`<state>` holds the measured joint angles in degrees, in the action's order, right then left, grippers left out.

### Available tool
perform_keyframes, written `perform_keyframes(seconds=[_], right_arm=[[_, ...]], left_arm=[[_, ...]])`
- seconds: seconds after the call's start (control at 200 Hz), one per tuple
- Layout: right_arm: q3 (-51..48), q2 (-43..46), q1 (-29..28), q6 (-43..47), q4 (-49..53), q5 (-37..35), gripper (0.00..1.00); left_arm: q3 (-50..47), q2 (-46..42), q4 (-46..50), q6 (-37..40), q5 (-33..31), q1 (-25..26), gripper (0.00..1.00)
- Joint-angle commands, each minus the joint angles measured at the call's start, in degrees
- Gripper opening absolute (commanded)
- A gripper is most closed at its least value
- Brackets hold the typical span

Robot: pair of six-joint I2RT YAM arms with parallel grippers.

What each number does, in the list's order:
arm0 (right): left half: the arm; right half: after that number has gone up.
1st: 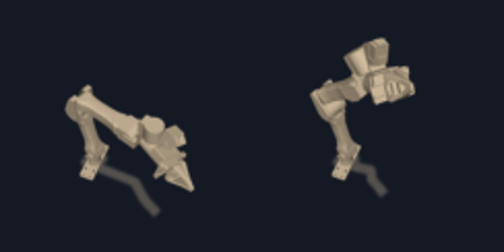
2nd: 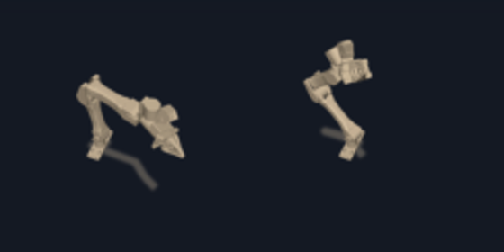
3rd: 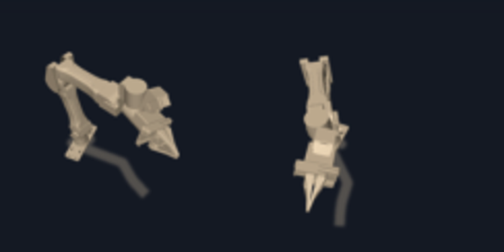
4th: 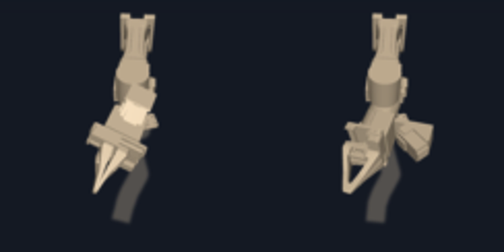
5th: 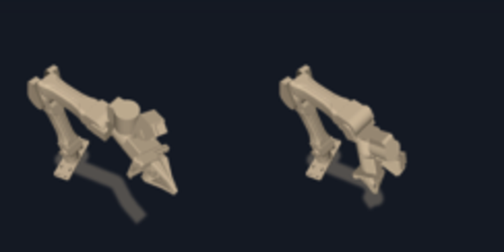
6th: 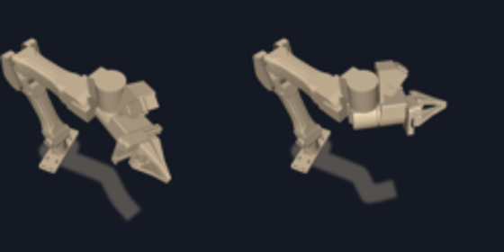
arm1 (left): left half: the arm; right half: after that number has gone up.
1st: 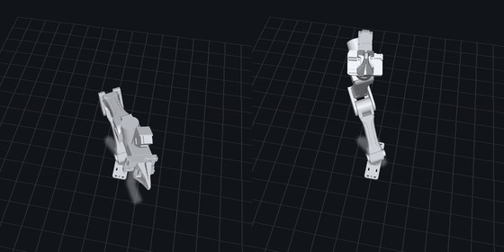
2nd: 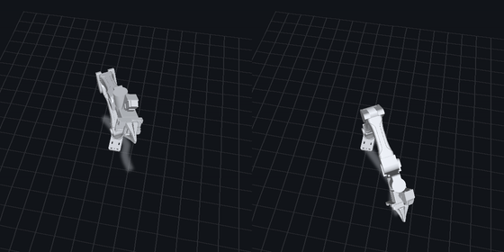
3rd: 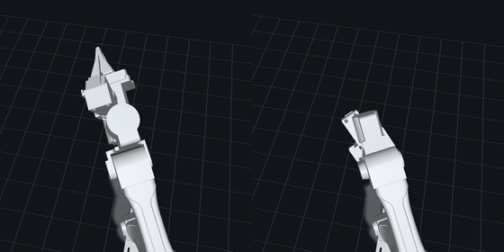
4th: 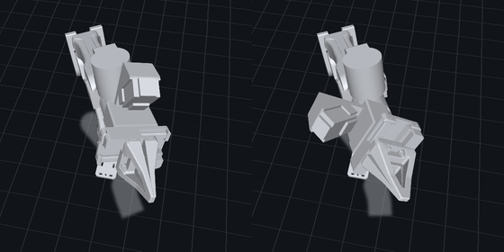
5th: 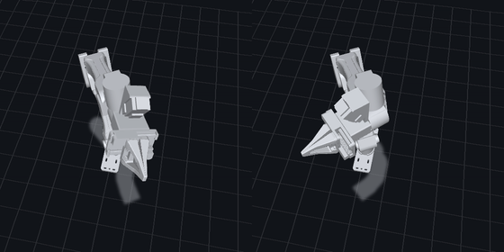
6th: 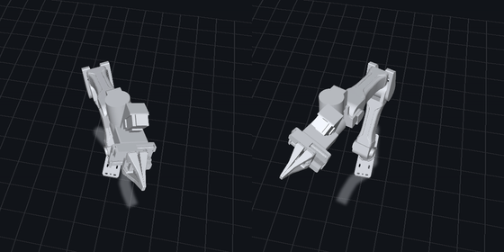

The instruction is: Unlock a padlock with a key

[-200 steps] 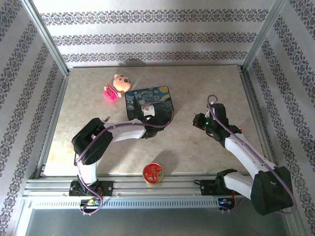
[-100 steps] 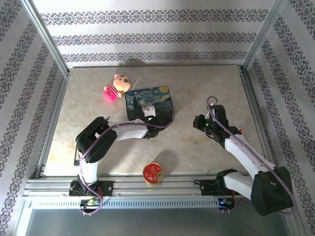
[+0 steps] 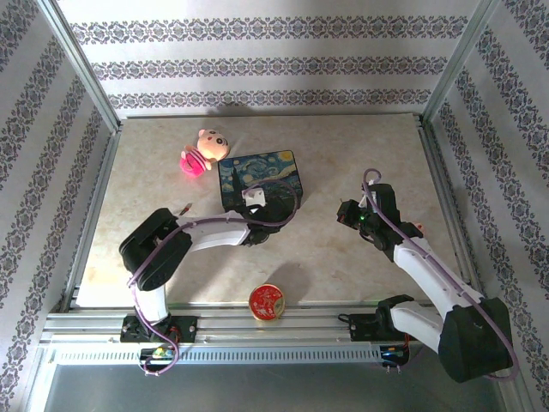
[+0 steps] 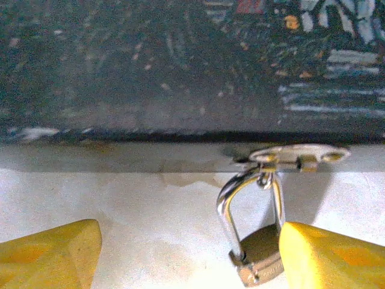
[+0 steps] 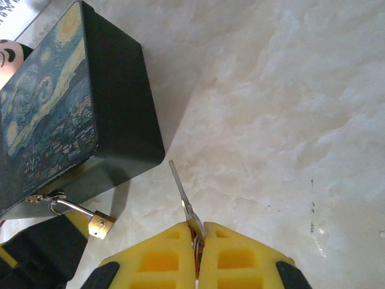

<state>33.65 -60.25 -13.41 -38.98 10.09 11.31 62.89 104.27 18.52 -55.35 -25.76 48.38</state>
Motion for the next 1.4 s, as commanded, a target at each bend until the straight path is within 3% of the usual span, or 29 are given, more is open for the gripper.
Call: perform_keyframes(seconds=[0.0,0.305,0.695,1.394], right_arm=[[-0.9,0.9,-0.7,0.2,0.0,-1.2,0.0],[-1.4,2.1,-0.8,0.4,0.2,-1.6,0.0],[-2.4,3.0,-0.9,0.2,0.2,-1.3,0.0],[-2.3,2.7,-1.0,-0.1,-0.4,-1.4,0.0]], left_arm=[[-1.0,-2.8,-1.3,2.2,2.2,0.6,0.77],[2.4,2.4,-4.1,3.4,4.6,0.6,0.77],[8.7,9.3,-0.6,2.2,-3.2,0.6,0.79],[3.8,3.0,0.1,2.5,1.9,0.6,0.63]])
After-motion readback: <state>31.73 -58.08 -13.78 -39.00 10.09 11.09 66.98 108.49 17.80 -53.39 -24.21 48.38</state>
